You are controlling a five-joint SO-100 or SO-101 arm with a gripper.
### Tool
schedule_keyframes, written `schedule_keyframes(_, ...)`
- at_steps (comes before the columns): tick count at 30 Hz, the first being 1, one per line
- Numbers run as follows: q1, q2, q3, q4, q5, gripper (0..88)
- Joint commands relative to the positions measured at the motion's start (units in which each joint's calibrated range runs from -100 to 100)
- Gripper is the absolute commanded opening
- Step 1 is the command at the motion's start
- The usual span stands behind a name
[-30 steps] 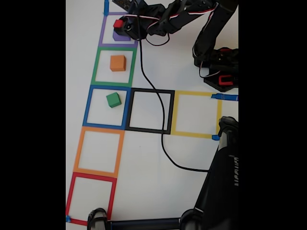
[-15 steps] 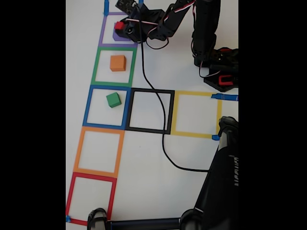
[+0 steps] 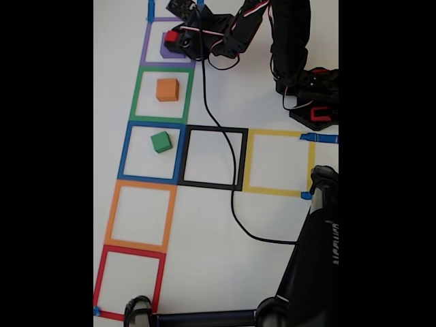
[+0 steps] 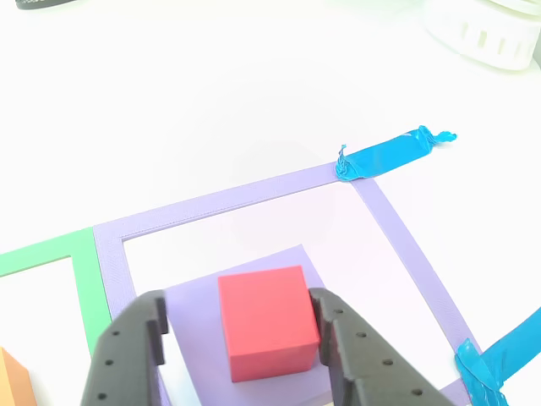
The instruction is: Tower of hanoi
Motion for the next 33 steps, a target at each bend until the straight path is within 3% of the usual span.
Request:
schedule_keyframes(1,1.0,-0.5,-1.6,-1.6,0.4,25.1)
schedule_keyframes(7,0.9,-3.1,-1.7,-0.9,0.4,25.7)
schedule_keyframes(10,0.5,-8.7,-2.7,4.7,0.4,25.2)
schedule_keyframes(15,1.4,-22.7,-6.7,24.6,0.4,21.1)
schedule_keyframes(20,1.0,-36.2,-17.7,57.7,0.4,5.0)
schedule_keyframes(24,-2.0,-41.9,-26.4,78.1,0.4,1.4)
schedule_keyframes(33,-14.9,-46.7,-41.1,101.6,0.4,1.3)
